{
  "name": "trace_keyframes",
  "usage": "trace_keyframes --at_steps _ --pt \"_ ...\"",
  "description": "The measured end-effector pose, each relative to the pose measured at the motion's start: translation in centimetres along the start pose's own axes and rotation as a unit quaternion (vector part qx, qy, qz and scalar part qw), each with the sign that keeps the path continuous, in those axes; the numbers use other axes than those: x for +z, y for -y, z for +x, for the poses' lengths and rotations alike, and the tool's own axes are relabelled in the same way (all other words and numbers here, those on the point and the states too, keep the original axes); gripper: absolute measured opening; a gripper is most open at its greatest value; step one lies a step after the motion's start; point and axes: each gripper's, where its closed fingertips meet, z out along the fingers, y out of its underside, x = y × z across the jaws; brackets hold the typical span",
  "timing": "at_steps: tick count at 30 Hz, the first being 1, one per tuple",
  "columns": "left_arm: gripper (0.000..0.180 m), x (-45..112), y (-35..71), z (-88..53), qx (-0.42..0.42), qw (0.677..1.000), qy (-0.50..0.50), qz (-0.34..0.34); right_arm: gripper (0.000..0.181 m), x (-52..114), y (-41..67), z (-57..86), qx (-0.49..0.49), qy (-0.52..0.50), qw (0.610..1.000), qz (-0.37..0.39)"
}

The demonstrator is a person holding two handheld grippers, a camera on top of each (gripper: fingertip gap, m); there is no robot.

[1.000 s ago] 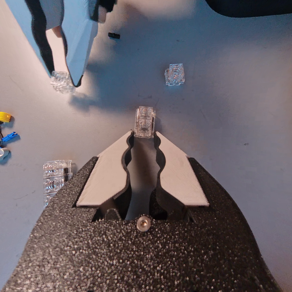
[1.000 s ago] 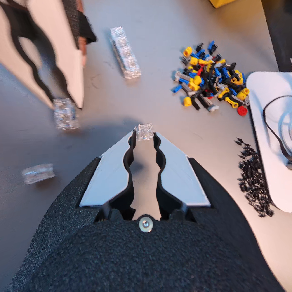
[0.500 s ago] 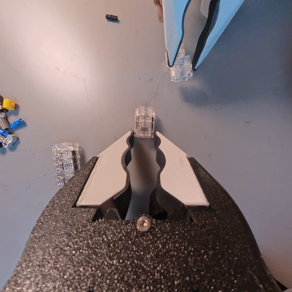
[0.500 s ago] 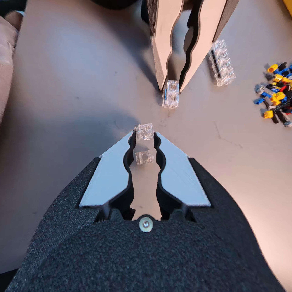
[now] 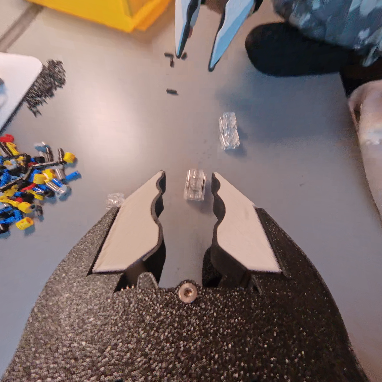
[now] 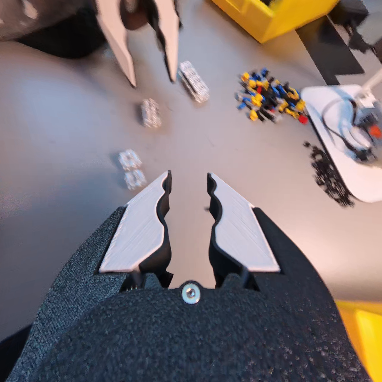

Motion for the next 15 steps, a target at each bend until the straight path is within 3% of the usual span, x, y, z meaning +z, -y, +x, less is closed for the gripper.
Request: trace_keyframes --at_steps 5,15 --pt "0.042 2.0 1.9 1.7 0.011 1.000 -0.012 0.026 0.027 -0.8 -4.9 2.4 0.049 -0.019 0.997 -0.052" --pt "0.039 7.5 1.5 5.3 0.046 0.998 -0.017 -0.040 0.025 2.5 -6.5 3.0 0.059 -0.022 0.994 -0.091"
